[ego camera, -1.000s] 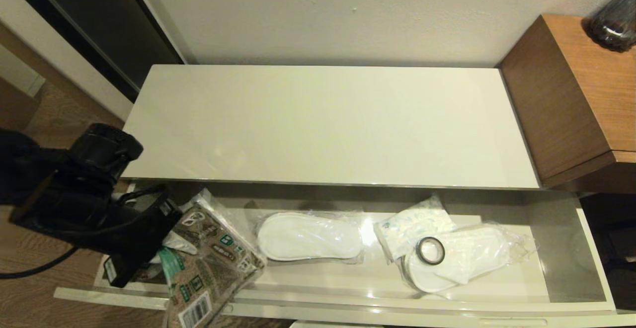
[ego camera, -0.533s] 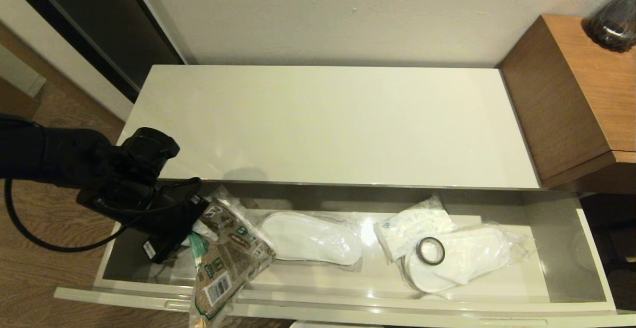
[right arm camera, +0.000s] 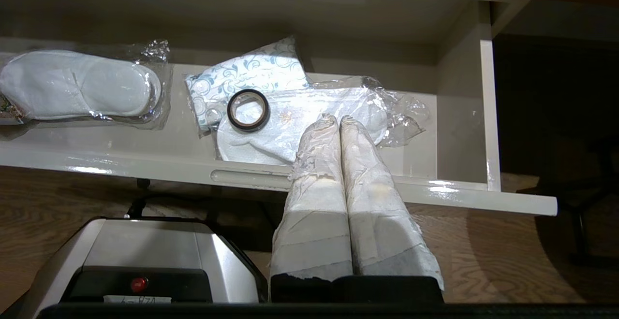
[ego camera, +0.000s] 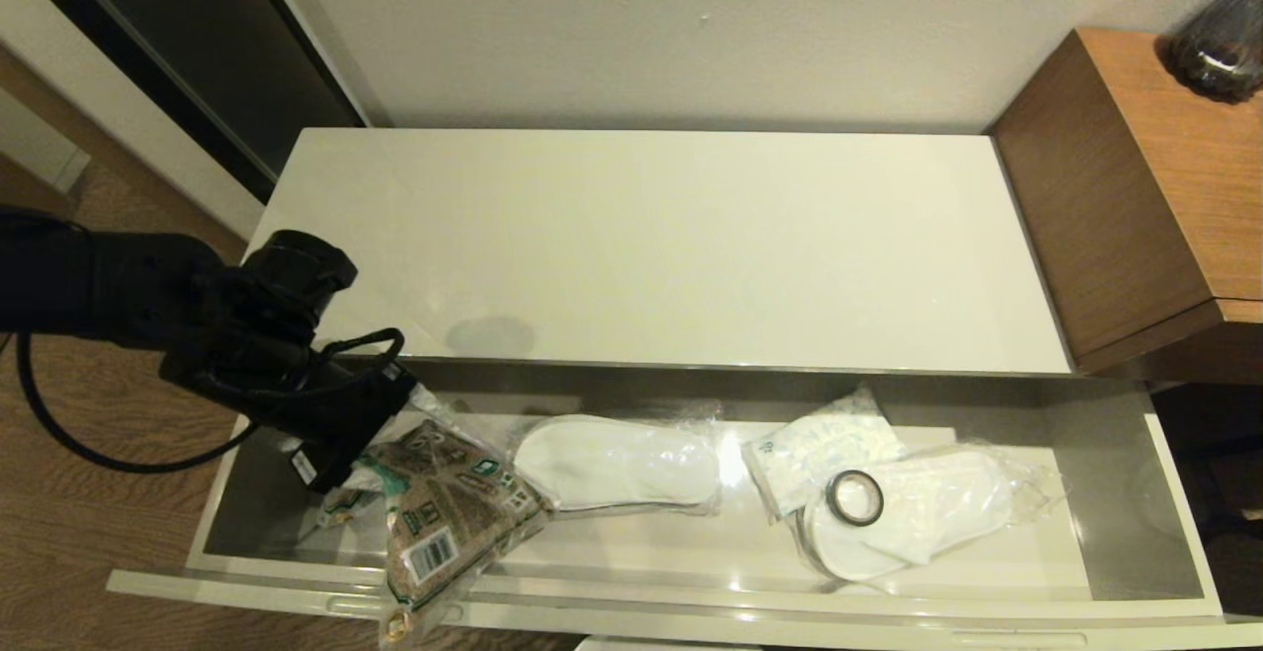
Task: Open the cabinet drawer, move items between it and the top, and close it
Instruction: Put the solid drinks in the drawer, then close the drawer
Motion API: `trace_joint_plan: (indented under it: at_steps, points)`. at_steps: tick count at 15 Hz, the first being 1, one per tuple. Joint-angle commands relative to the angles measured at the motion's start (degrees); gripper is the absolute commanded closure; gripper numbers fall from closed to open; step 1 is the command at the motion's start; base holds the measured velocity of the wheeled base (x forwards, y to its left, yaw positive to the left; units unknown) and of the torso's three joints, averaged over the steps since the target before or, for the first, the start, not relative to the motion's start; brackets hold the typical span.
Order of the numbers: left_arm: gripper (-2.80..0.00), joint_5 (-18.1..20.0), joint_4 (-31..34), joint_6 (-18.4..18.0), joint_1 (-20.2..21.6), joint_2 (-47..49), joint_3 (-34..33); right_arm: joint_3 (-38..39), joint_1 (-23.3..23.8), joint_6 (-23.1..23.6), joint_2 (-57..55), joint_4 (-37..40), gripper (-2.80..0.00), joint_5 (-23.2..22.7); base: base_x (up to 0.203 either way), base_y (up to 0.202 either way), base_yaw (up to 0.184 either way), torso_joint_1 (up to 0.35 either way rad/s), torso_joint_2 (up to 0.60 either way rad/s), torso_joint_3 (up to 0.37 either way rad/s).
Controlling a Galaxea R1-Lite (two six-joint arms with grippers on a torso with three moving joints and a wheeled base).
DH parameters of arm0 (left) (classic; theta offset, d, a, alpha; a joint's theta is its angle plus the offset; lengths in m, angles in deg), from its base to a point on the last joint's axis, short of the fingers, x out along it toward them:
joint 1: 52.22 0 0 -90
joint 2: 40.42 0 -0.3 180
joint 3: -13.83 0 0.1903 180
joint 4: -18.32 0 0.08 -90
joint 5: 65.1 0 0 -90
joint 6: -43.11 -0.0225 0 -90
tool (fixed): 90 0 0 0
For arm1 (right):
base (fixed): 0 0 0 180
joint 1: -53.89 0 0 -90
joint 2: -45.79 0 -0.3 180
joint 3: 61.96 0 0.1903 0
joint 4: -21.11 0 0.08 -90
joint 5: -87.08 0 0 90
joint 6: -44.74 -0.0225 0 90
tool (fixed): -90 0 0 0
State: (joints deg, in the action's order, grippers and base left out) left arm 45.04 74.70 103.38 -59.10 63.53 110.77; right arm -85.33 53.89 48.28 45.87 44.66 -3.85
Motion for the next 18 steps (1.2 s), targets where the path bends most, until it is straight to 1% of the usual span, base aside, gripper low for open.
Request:
trace_joint_plan:
  at_steps: [1, 3, 5, 7, 9, 11, 13, 14, 15, 17, 18]
  points:
    - [-2.80, 0.25, 0.35, -0.04, 0.38, -4.43, 2.55, 0.09, 0.00, 0.06, -0.07, -0.01, 0.00, -0.04, 0.000, 0.000, 0.000, 0.000, 0.00, 0.000]
    - [-2.80, 0.48, 1.32, -1.04, 0.55, -8.38, 5.01, 0.09, 0.00, 0.06, -0.07, -0.01, 0.00, -0.04, 0.000, 0.000, 0.000, 0.000, 0.00, 0.000]
    - [-2.80, 0.19, 3.65, -1.31, 0.30, -6.13, 4.48, 0.09, 0.00, 0.06, -0.07, -0.01, 0.00, -0.04, 0.000, 0.000, 0.000, 0.000, 0.00, 0.000]
    - [-2.80, -2.27, 4.49, -1.09, 0.26, -3.03, 4.17, 0.09, 0.00, 0.06, -0.07, -0.01, 0.00, -0.04, 0.000, 0.000, 0.000, 0.000, 0.00, 0.000]
    - [-2.80, -6.28, 4.88, -0.53, 2.11, -0.29, 4.69, 0.09, 0.00, 0.06, -0.07, -0.01, 0.00, -0.04, 0.000, 0.000, 0.000, 0.000, 0.00, 0.000]
    - [-2.80, -4.48, 4.47, -0.91, 2.52, -5.06, 0.75, 0.09, 0.00, 0.06, -0.07, -0.01, 0.00, -0.04, 0.000, 0.000, 0.000, 0.000, 0.00, 0.000]
    - [-2.80, -1.20, 4.16, -2.29, 4.14, -12.37, -4.87, 0.09, 0.00, 0.06, -0.07, -0.01, 0.00, -0.04, 0.000, 0.000, 0.000, 0.000, 0.00, 0.000]
    - [-2.80, 0.66, 4.12, -3.94, 5.39, -15.92, -7.54, 0.09, 0.00, 0.06, -0.07, -0.01, 0.00, -0.04, 0.000, 0.000, 0.000, 0.000, 0.00, 0.000]
    - [-2.80, 1.72, 4.14, -5.61, 6.14, -19.09, -9.56, 0.09, 0.00, 0.06, -0.07, -0.01, 0.00, -0.04, 0.000, 0.000, 0.000, 0.000, 0.00, 0.000]
    - [-2.80, 2.61, 4.26, -8.88, 6.83, -24.72, -13.71, 0.09, 0.00, 0.06, -0.07, -0.01, 0.00, -0.04, 0.000, 0.000, 0.000, 0.000, 0.00, 0.000]
    - [-2.80, 2.79, 4.32, -10.31, 7.00, -25.92, -15.17, 0.09, 0.00, 0.06, -0.07, -0.01, 0.00, -0.04, 0.000, 0.000, 0.000, 0.000, 0.00, 0.000]
